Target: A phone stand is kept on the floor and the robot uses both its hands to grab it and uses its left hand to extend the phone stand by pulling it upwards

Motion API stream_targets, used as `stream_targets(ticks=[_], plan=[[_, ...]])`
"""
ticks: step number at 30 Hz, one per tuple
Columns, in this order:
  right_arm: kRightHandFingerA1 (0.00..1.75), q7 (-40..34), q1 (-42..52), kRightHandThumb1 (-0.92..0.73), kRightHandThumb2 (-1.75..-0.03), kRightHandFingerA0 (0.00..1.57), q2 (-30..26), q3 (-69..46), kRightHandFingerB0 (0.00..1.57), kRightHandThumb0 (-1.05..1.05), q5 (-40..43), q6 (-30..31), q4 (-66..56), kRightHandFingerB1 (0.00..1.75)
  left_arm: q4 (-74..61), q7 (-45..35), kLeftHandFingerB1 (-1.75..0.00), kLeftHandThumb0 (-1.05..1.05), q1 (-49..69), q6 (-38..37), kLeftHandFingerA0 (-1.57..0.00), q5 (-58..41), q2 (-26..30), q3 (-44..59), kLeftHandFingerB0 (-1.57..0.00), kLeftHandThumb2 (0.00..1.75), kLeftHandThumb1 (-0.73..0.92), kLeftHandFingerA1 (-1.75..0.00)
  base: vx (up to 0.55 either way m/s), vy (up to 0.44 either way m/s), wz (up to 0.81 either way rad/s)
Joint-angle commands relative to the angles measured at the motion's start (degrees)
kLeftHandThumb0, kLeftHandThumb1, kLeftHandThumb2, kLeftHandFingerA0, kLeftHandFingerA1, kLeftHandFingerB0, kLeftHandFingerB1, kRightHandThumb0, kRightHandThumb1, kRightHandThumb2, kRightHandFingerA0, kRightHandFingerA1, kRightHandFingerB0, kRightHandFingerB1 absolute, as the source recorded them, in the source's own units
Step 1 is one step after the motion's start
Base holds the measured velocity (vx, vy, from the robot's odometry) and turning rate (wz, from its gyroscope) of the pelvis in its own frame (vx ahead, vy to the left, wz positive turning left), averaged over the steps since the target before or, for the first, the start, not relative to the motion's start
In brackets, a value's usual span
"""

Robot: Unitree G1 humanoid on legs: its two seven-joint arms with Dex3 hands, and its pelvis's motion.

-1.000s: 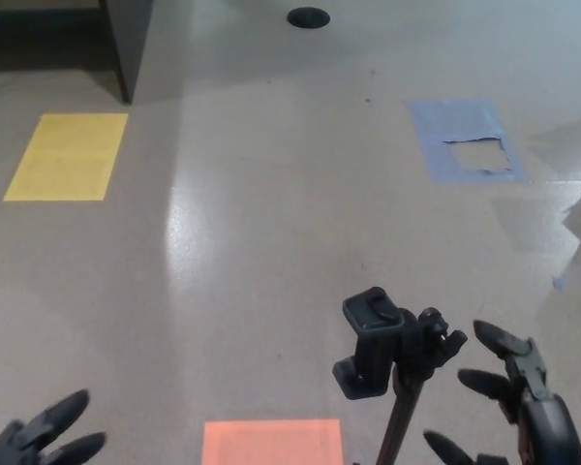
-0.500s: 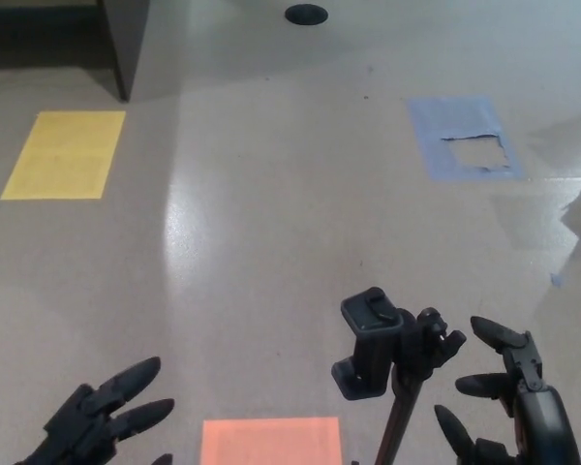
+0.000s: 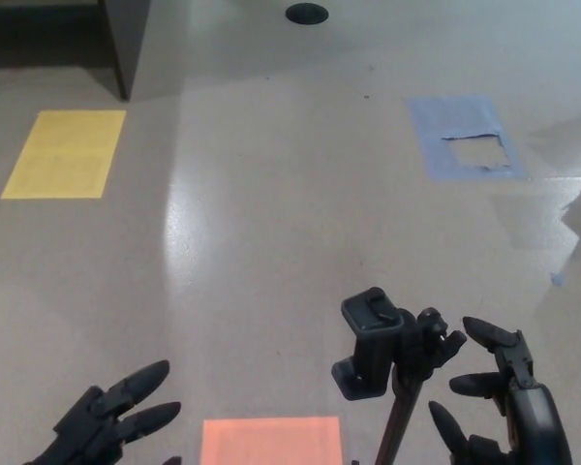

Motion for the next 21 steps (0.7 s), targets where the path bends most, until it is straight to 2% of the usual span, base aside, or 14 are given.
stream_targets(ticks=[1, 3, 5, 6, 7, 8, 9, 10, 13, 17, 18, 19, 20, 21], plan=[[1.36, 0.32, -2.81, -0.4, -0.84, 1.55, 0.68, 0.11, 0.67, -1.05, 0.96, 0.43, 1.47, 0.81, -0.32, 1.08, -0.37, -0.62, -4.14, 3.29, -0.68, 1.23, -0.98, -1.15, -0.51, 0.63, 0.72, -0.41, 0.0, 0.0, 0.0], [1.34, 0.1, -4.05, -0.42, -0.84, 1.55, 0.86, 0.64, 0.72, -1.05, 0.32, 0.52, 1.99, 0.83, -1.6, 1.4, -0.37, -0.62, -6.65, 5.23, -0.68, 2.04, -1.82, -2.22, -0.5, 0.63, 0.72, -0.41, 0.0, 0.0, 0.0], [1.31, -0.09, -4.26, -0.44, -0.86, 1.55, 1.06, 0.85, 0.7, -1.05, 0.17, 0.34, 2.38, 0.81, -2.79, 1.69, -0.37, -0.62, -7.09, 6.59, -0.68, 2.46, -2.46, -3.03, -0.5, 0.63, 0.72, -0.41, 0.0, 0.0, 0.0], [1.17, 0.21, -4.06, -0.53, -0.61, 1.54, 1.36, 1.14, 0.69, -1.05, 0.23, 0.13, 2.43, 0.78, -3.3, 1.57, -0.38, -0.6, -7.34, 6.82, -0.68, 2.53, -2.66, -3.56, -0.5, 0.62, 0.72, -0.41, 0.0, 0.0, 0.0], [1.17, 0.33, -4.01, -0.53, -0.61, 1.54, 1.48, 1.28, 0.69, -1.05, 0.27, 0.0, 2.51, 0.78, -3.59, 1.55, -0.38, -0.6, -7.43, 7.04, -0.68, 2.58, -2.75, -3.81, -0.5, 0.62, 0.72, -0.41, 0.0, 0.0, 0.0], [1.04, 1.16, -3.26, -0.52, -0.61, 1.53, 1.8, 1.7, 0.68, -1.05, 0.58, -0.37, 2.38, 0.77, -4.71, 1.36, -0.38, -0.6, -6.82, 7.76, -0.67, 2.15, -3.15, -4.69, -0.5, 0.62, 0.71, -0.42, 0.0, 0.0, 0.0], [1.04, 1.25, -3.18, -0.52, -0.61, 1.53, 1.83, 1.76, 0.68, -1.05, 0.63, -0.42, 2.37, 0.77, -4.87, 1.36, -0.38, -0.6, -6.75, 7.89, -0.67, 2.11, -3.18, -4.81, -0.5, 0.62, 0.71, -0.42, 0.0, 0.0, 0.0], [0.96, 0.77, -2.58, -0.38, -0.81, 1.47, 2.42, 2.65, 0.66, -1.05, -0.17, -0.98, 2.71, 0.76, -5.09, 3.08, -0.38, -0.61, -7.92, 7.59, -0.69, 5.32, -4.39, -5.42, -0.51, 0.63, 0.73, -0.42, 0.0, 0.0, 0.0], [1.02, -0.5, -1.63, -0.38, -0.82, 1.43, 3.25, 4.12, 0.6, -1.05, -1.36, -0.51, 2.69, 0.8, -7.25, 2.91, -0.38, -0.61, -9.79, 10.27, -0.64, 6.74, -6.08, -8.65, -0.48, 0.63, 0.74, -0.45, 0.0, 0.0, 0.0], [1.0, -0.33, -1.11, -0.38, -0.82, 1.43, 3.67, 4.41, 0.6, -1.05, -0.68, 0.39, 2.29, 0.81, -8.08, 3.69, -0.38, -0.61, -10.59, 11.48, -0.64, 8.28, -6.33, -9.88, -0.48, 0.63, 0.74, -0.45, 0.0, 0.0, 0.0], [0.96, 0.66, -1.29, -0.46, -0.58, 1.44, 4.34, 4.09, 0.6, -1.05, 0.7, -0.27, 3.07, 0.77, -8.74, 3.69, -0.37, -0.63, -13.91, 13.49, -0.63, 10.47, -7.54, -11.66, -0.48, 0.64, 0.77, -0.43, 0.0, 0.0, 0.0], [0.96, 1.09, -1.37, -0.46, -0.58, 1.44, 4.63, 3.95, 0.6, -1.05, 1.29, -0.55, 3.4, 0.77, -9.04, 3.73, -0.37, -0.63, -15.33, 14.39, -0.63, 11.42, -8.04, -12.45, -0.48, 0.64, 0.77, -0.43, 0.0, 0.0, 0.0], [0.95, 1.48, -1.56, -0.42, -0.83, 1.47, 4.85, 3.83, 0.6, -1.05, 1.65, -0.58, 3.73, 0.79, -9.43, 3.68, -0.37, -0.65, -16.45, 16.27, -0.62, 11.71, -8.51, -13.19, -0.47, 0.64, 0.77, -0.44, -0.01, -0.003, 0.09], [0.95, 1.55, -1.6, -0.42, -0.83, 1.47, 4.88, 3.8, 0.6, -1.05, 1.71, -0.63, 3.82, 0.79, -9.57, 3.86, -0.37, -0.65, -16.64, 16.72, -0.62, 11.78, -8.45, -13.4, -0.47, 0.64, 0.77, -0.44, 0.0, 0.0, 0.0]])
